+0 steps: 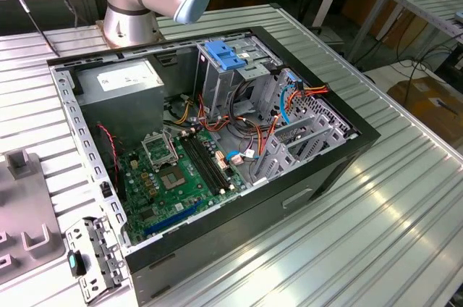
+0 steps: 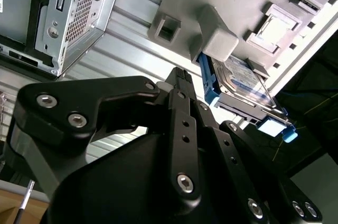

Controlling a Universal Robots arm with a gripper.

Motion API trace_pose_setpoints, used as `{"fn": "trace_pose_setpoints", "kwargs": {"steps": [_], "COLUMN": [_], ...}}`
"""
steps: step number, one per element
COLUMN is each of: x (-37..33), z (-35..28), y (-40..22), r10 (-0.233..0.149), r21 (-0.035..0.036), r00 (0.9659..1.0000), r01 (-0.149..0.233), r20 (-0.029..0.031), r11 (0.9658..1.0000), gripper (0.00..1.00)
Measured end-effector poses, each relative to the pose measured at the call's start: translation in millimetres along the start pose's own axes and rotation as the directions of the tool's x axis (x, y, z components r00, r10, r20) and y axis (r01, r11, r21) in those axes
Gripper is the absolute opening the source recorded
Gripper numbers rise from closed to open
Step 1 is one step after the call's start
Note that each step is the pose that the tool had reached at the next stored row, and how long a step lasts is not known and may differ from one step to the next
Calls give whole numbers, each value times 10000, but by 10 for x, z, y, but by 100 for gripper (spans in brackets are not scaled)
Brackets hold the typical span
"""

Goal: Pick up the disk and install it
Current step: 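Reach for the disk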

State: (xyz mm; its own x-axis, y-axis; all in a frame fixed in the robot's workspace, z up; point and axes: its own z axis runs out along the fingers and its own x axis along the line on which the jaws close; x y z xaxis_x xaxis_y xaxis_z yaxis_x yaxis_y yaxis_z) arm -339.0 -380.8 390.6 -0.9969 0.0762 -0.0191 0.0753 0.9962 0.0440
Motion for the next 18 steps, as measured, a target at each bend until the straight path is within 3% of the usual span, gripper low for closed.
{"fn": "trace_pose_setpoints", "kwargs": {"steps": [5, 7, 18], "x": [162, 307, 786], "z": [-1, -2, -6], "y": [35, 38, 30], "r10": [-1, 1, 0], "r21": [0, -1, -3], "r00": [10000, 10000, 10000], "r01": [1, -1, 0], "r20": [-1, -1, -1], "r11": [10000, 10000, 10000], "gripper": [11, 11, 11]}}
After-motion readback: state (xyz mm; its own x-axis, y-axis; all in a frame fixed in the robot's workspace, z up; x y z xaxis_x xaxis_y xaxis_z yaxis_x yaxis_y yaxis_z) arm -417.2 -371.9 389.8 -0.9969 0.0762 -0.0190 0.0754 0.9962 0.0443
